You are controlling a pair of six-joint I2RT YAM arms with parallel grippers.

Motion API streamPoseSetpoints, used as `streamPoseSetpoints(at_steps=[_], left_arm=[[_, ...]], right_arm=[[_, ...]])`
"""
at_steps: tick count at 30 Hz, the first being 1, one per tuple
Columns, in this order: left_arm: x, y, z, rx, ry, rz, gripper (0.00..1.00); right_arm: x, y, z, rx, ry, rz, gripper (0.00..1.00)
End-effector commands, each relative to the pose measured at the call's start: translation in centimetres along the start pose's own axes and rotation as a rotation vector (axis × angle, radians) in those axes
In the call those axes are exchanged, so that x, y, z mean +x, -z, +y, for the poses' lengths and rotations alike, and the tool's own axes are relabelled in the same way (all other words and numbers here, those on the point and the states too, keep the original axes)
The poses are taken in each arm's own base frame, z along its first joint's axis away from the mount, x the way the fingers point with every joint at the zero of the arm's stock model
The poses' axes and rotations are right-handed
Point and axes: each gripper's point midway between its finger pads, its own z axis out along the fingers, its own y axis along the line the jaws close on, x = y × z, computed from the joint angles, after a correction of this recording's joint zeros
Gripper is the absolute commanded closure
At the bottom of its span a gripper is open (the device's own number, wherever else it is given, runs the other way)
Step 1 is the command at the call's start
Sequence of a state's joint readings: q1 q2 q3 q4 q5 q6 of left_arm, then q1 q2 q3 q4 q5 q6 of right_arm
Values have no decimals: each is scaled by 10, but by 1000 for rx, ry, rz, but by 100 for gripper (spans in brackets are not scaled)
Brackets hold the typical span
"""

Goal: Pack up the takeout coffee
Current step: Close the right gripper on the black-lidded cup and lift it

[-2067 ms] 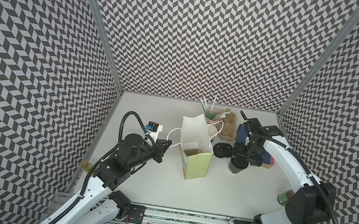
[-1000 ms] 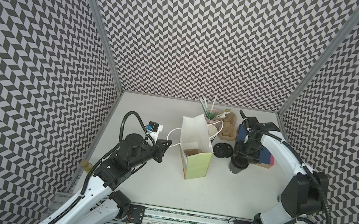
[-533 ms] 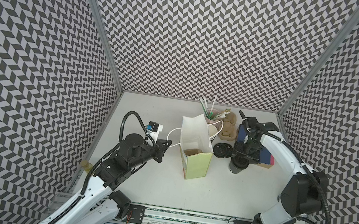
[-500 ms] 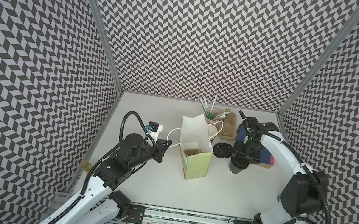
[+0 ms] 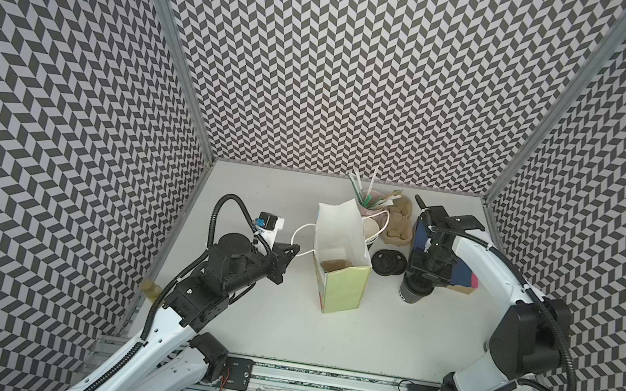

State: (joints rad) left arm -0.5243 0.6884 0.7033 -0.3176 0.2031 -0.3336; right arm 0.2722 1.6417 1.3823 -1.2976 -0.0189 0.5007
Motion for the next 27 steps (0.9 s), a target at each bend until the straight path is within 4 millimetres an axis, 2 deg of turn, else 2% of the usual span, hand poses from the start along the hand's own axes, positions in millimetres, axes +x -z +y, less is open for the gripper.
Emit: streamPoseSetpoints(at_steps=[1, 3, 5, 6, 8, 9, 21, 27], left_arm=[[3, 0, 0, -6, -10, 17, 100], [3, 0, 1, -9, -9, 17, 100], [3, 1, 0, -6, -10, 16, 100], [3, 0, 0, -8, -10, 16, 100], [3, 0, 0, -8, -10, 16, 100], [3, 1, 0, -8, -10, 16, 100], [3, 0, 0, -7, -9, 18, 100], [3, 0, 0, -5, -10, 17, 100]], right_arm=[[7, -10, -3, 21, 8, 23, 43], [7, -10, -3, 21, 11, 22, 49], [10, -13, -4, 18, 14, 29, 60], [12, -14, -4, 19, 16, 34, 67], [16, -17, -5, 18, 20, 46, 93], [17, -19, -5, 24, 21, 50, 100], [26, -11, 5, 4, 82, 25, 100], [32, 8, 7, -18, 97, -21, 100]])
